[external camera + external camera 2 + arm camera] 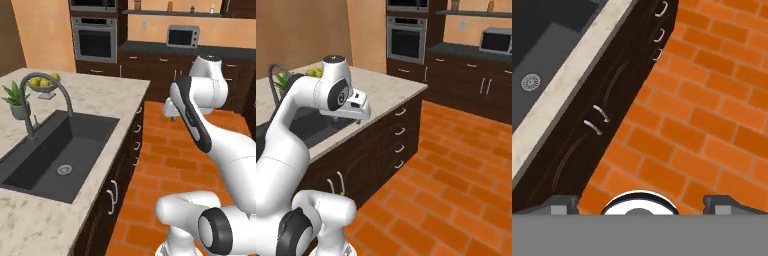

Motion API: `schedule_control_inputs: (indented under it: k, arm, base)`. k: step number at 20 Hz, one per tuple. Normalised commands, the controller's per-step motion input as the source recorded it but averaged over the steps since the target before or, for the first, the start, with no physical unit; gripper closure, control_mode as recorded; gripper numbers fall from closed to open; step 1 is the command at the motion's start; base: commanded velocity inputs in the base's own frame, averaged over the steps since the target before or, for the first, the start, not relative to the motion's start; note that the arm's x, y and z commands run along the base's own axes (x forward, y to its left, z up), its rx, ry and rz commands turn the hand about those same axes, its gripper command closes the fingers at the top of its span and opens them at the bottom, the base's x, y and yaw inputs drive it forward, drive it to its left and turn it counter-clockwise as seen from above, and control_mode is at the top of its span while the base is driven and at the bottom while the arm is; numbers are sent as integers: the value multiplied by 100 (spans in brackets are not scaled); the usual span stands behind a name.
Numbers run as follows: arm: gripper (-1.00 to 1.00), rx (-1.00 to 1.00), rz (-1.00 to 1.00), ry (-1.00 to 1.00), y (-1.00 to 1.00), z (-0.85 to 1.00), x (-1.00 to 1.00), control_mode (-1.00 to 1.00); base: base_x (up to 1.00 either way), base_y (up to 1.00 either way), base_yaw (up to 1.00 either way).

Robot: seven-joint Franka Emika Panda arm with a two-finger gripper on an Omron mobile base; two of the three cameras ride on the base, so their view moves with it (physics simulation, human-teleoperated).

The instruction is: Navigate to the sink.

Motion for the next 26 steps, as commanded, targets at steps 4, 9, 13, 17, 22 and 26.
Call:
schedule_control_inputs:
  k: [4, 9, 13, 17, 22, 26]
  arm:
    - [-100, 0, 0, 0, 0, 0, 0, 100]
    - [-100, 0, 0, 0, 0, 0, 0, 100]
    - [-100, 0, 0, 0, 0, 0, 0, 100]
    - [-100, 0, 0, 0, 0, 0, 0, 100]
    - [-100, 0, 0, 0, 0, 0, 0, 100]
    - [-100, 0, 0, 0, 0, 0, 0, 100]
  base:
    - [3, -25, 83]
    - [9, -27, 79]
    - [6, -50, 69]
    - [12, -81, 51]
    - [31, -100, 37]
    - [78, -90, 36]
